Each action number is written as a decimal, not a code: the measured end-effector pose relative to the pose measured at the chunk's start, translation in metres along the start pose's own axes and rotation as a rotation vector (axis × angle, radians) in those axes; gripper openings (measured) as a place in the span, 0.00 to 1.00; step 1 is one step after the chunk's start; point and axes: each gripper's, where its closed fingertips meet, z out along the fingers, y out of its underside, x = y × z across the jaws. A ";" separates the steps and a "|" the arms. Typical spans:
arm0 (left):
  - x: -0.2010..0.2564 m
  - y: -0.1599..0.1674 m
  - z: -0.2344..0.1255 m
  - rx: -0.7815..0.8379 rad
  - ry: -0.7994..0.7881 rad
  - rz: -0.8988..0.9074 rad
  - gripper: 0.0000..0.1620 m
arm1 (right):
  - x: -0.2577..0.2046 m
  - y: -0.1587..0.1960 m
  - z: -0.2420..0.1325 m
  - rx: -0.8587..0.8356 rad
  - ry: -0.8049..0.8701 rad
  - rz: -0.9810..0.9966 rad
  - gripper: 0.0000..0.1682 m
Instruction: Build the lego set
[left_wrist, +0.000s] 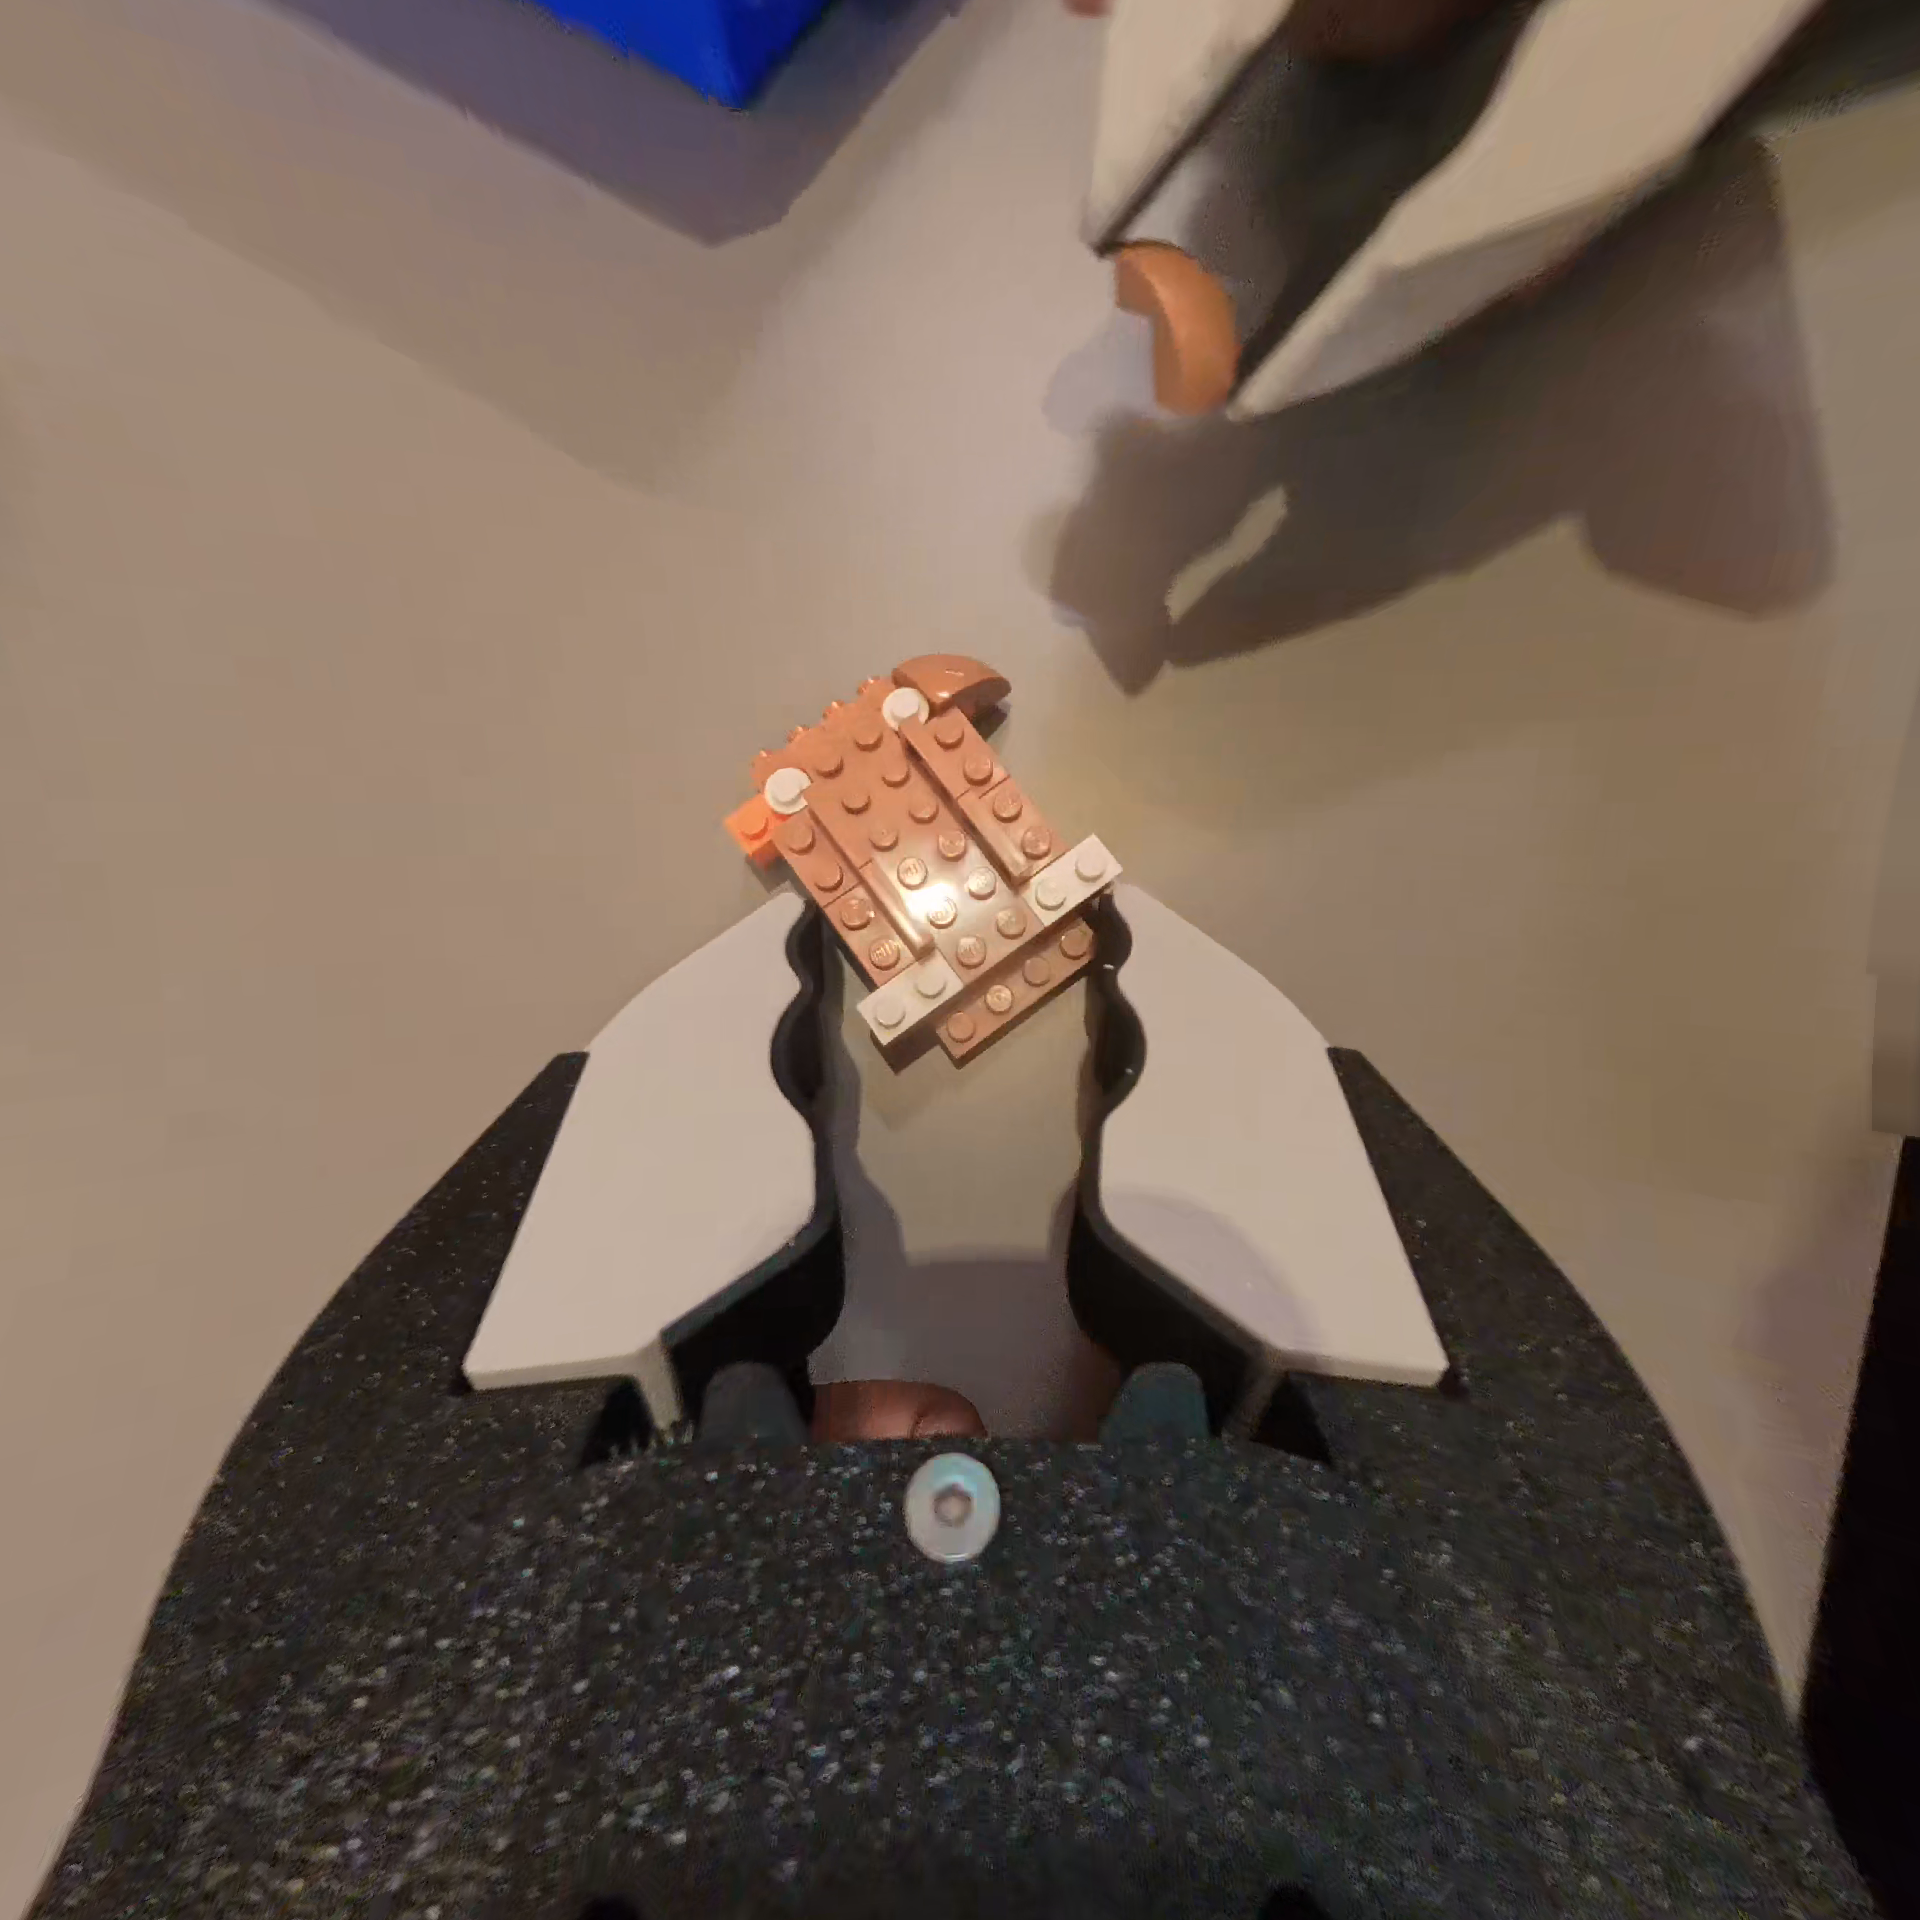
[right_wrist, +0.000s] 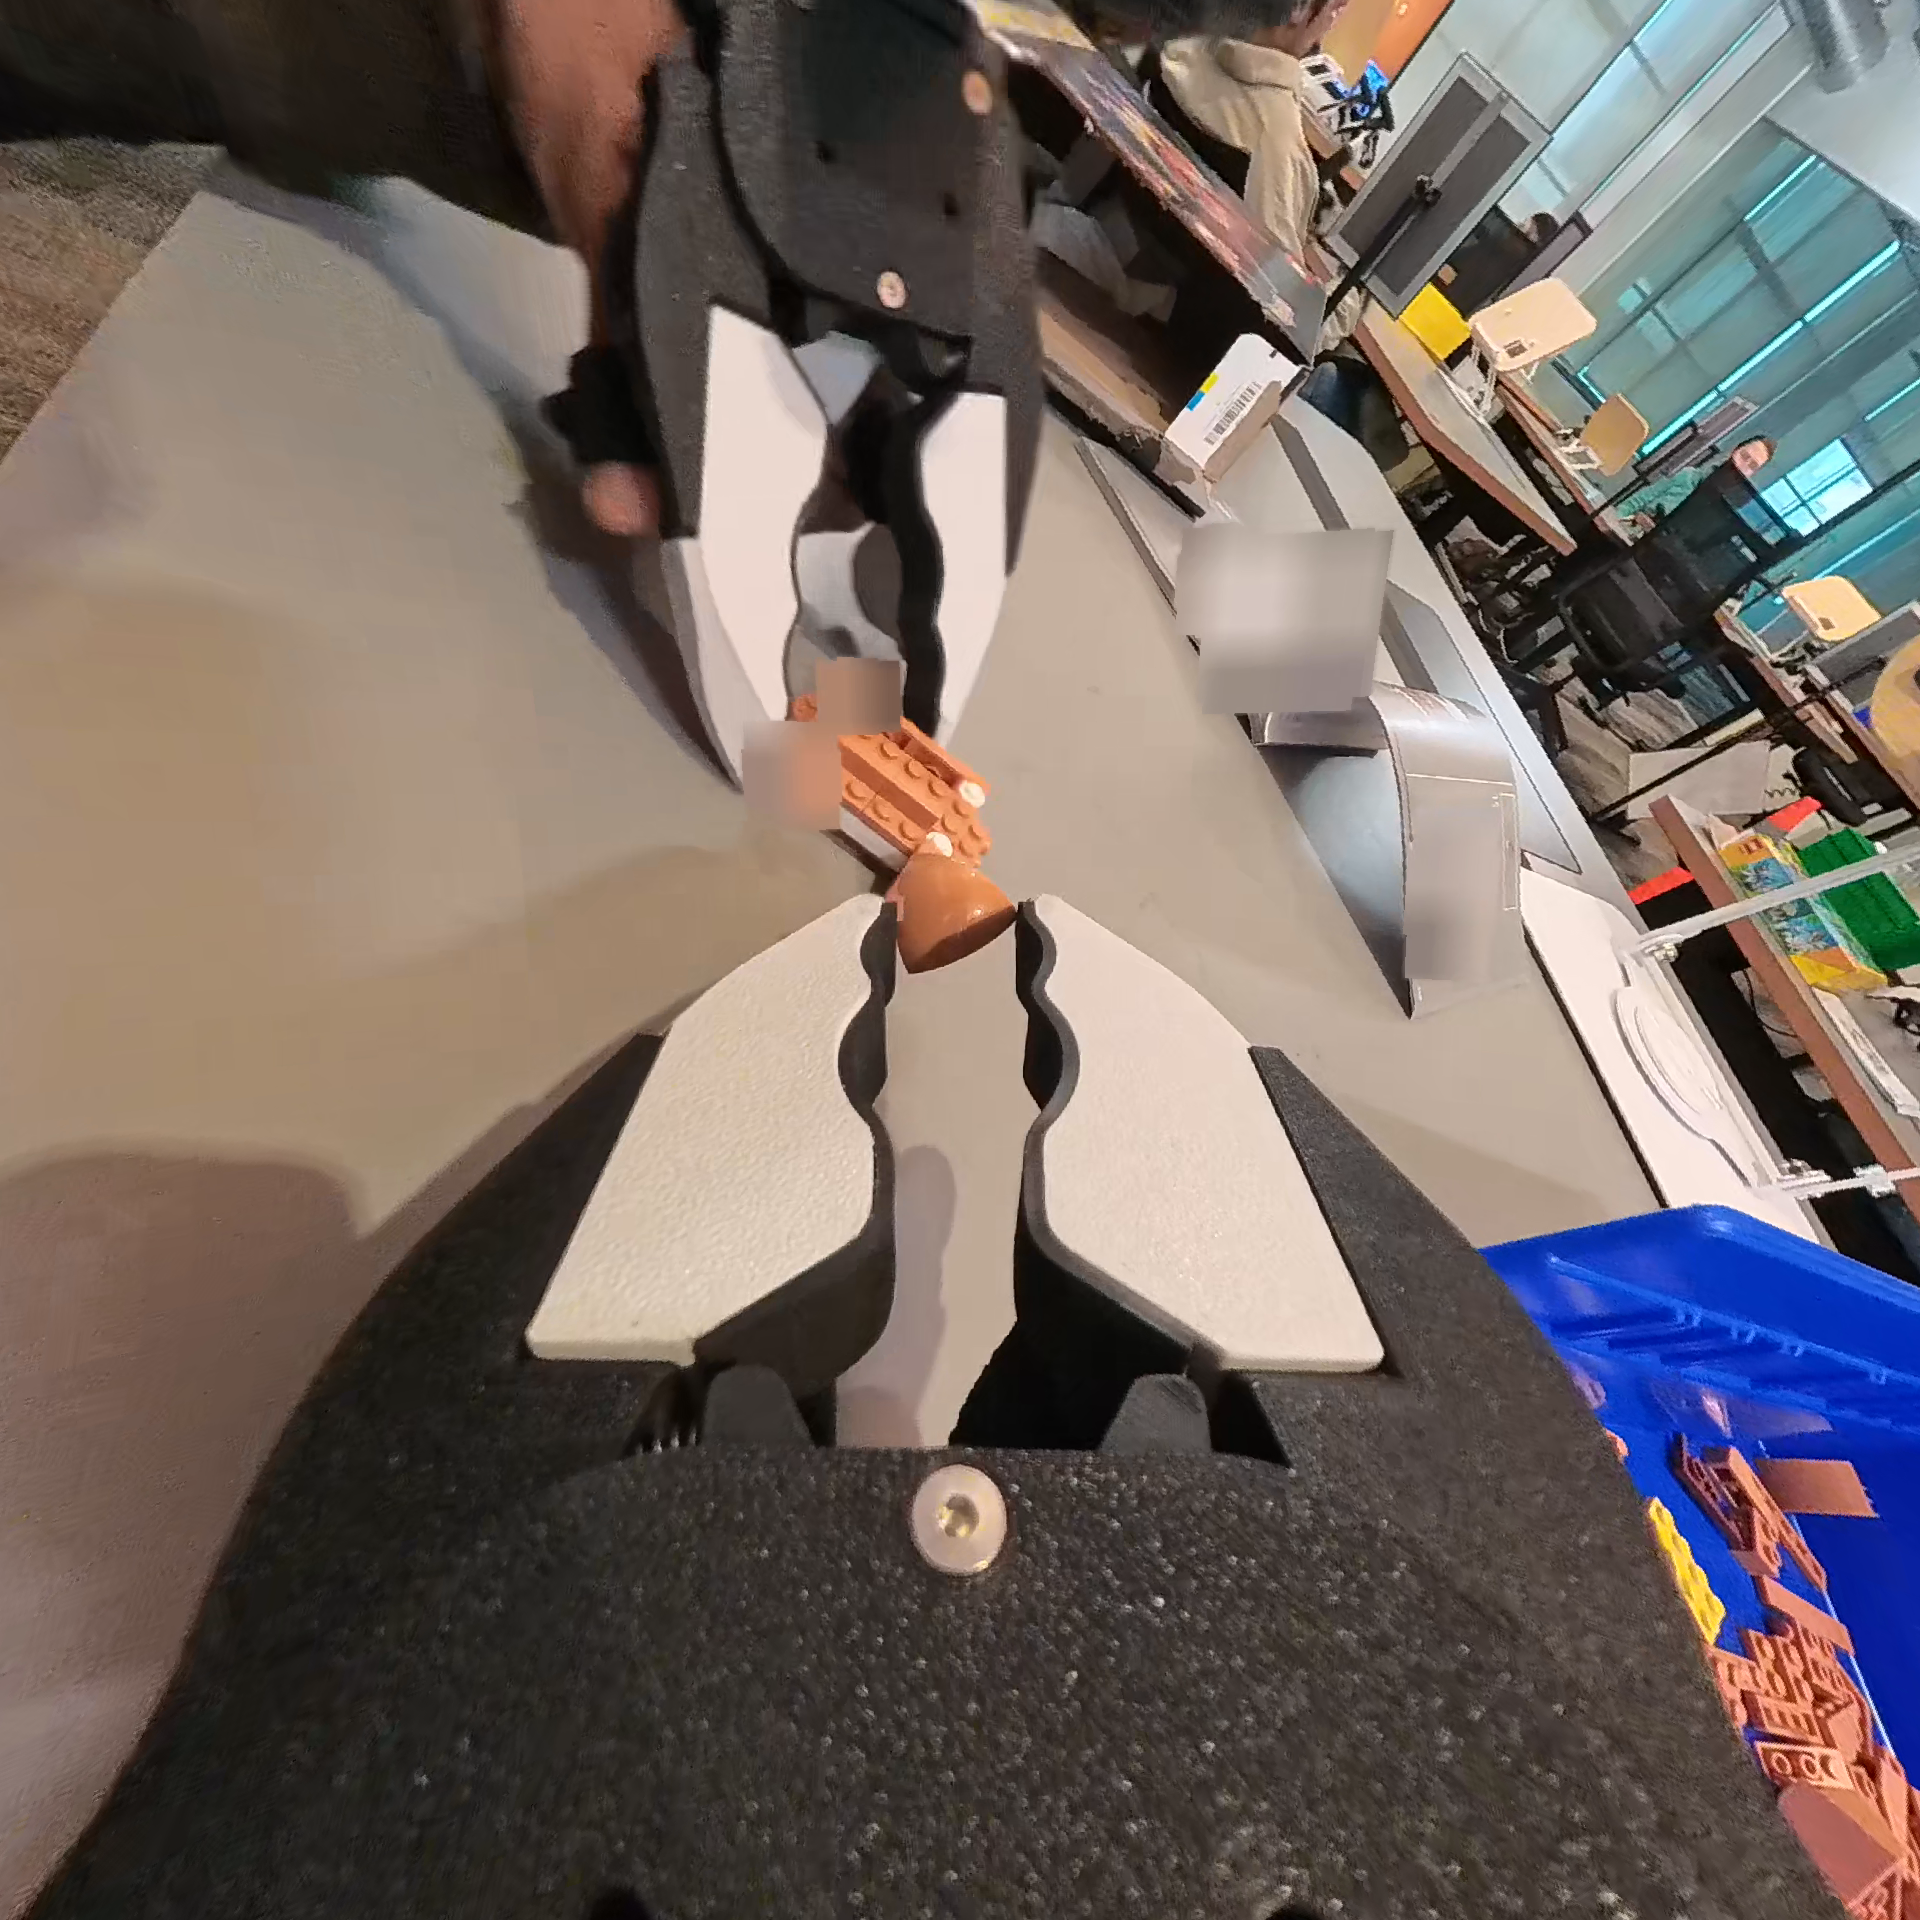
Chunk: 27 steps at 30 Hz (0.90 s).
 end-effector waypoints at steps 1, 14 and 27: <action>0.000 0.001 -0.001 0.005 0.059 0.082 0.31 | 0.000 0.000 0.000 -0.001 -0.002 -0.002 0.13; 0.000 -0.019 -0.015 0.050 0.070 -0.008 0.47 | 0.000 0.007 0.002 -0.034 -0.010 0.014 0.13; 0.009 0.002 -0.005 -0.066 0.439 0.500 0.30 | -0.010 -0.002 0.002 0.024 -0.064 -0.013 0.13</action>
